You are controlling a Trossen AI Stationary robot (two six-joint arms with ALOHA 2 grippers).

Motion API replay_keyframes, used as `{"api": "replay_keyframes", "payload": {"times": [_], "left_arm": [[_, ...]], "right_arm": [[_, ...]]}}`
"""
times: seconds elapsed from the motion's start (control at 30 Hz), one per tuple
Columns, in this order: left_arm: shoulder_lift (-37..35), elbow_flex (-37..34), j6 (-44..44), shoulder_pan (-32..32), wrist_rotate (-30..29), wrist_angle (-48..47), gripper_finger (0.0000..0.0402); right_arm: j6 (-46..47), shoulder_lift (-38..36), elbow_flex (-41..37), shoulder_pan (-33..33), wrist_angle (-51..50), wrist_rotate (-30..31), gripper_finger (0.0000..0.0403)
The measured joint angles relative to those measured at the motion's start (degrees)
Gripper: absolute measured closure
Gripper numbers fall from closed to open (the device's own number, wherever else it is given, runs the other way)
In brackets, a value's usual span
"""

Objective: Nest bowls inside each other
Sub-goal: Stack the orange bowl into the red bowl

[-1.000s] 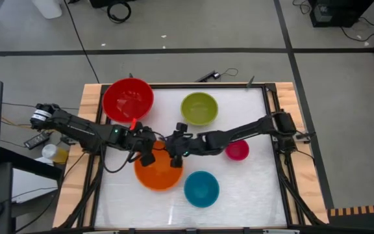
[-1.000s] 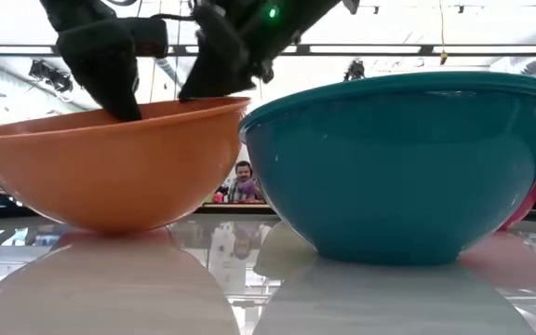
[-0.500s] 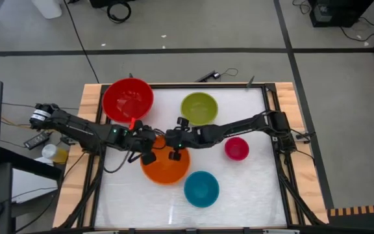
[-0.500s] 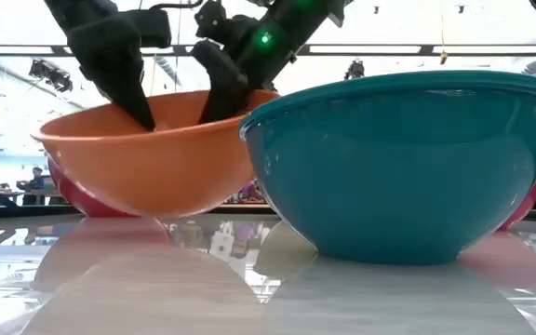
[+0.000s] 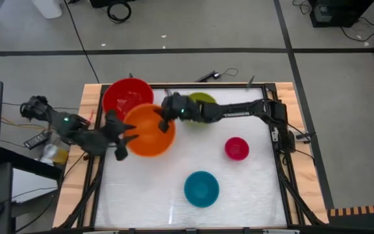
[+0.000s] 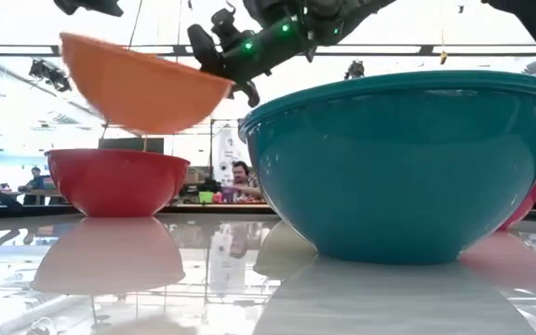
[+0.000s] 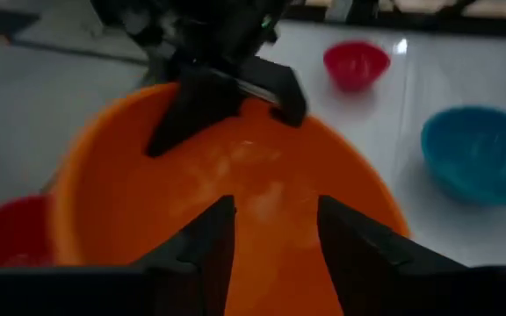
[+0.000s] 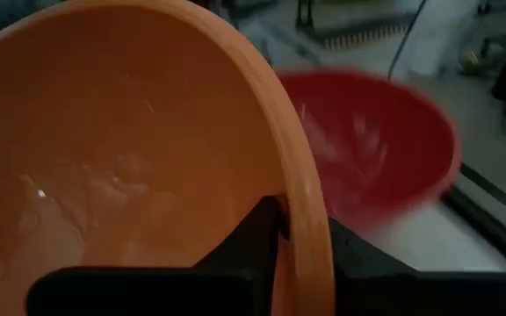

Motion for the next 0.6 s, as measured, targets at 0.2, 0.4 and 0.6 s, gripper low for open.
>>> {"api": "replay_keyframes", "payload": {"times": [0.2, 0.4, 0.6], "left_arm": [[-3.06, -0.08, 1.04, -3.43, -6.53, -0.19, 0.0235], [-1.57, -0.12, 2.09, -4.06, -14.78, 0.43, 0.0235], [2.08, -0.12, -0.25, -4.2, -20.02, 0.84, 0.0235]], "right_arm": [[4.85, 1.3, 3.88, -4.44, 5.44, 7.53, 0.0358], [8.14, 6.18, 10.19, -5.81, 6.04, 13.72, 0.0357], [11.83, 16.69, 20.98, -6.1, 5.51, 16.23, 0.0356]]}}
